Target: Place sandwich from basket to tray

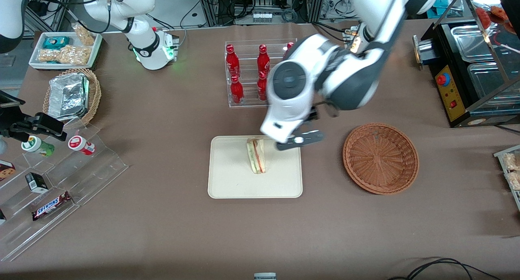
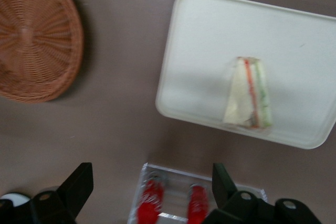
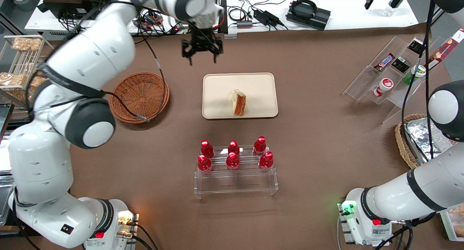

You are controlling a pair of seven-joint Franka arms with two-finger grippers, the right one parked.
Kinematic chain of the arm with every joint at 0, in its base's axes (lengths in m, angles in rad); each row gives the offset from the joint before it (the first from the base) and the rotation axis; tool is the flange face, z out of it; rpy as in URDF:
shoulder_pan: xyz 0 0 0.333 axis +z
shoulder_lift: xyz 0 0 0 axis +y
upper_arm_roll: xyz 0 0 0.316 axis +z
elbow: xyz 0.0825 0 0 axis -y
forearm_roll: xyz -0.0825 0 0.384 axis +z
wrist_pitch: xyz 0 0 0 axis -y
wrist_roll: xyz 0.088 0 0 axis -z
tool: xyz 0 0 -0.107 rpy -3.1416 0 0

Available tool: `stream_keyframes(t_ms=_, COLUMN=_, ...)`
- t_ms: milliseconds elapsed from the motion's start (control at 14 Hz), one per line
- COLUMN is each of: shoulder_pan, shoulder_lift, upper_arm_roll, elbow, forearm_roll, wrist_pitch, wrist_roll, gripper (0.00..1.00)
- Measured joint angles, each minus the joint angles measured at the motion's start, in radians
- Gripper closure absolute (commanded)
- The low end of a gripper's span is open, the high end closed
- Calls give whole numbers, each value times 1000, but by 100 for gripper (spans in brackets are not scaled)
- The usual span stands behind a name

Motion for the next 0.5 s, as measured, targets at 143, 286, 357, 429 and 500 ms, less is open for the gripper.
stream_keyframes(t_ms=143, shoulder_pan=91, shoulder_lift=-89, upper_arm_roll=2, elbow=-49, forearm_roll=-20, wrist_pitch=-86, wrist_roll=117, gripper=0)
stream_keyframes(t_ms=286, shoulder_pan=195, shoulder_lift=-177, upper_arm_roll=5, elbow=-108, forearm_roll=-24, wrist_pitch=-156, wrist_roll=232, gripper=0)
stream_keyframes(t_ms=357, shoulder_pan=253, shoulder_lift=-211, upper_arm_roll=7, elbow=-130, forearm_roll=-25, wrist_pitch=-189, wrist_roll=290, gripper=0)
stream_keyframes(t_ms=429, shoulder_pan=316, shoulder_lift=-236, upper_arm_roll=8, elbow=-147, forearm_roll=-25, wrist_pitch=-221, wrist_roll=352, gripper=0)
stream_keyframes(t_ms=500, shoulder_pan=383, shoulder_lift=-253, upper_arm_roll=10, elbow=-159, forearm_roll=-25, wrist_pitch=-243, wrist_roll=409, gripper=0)
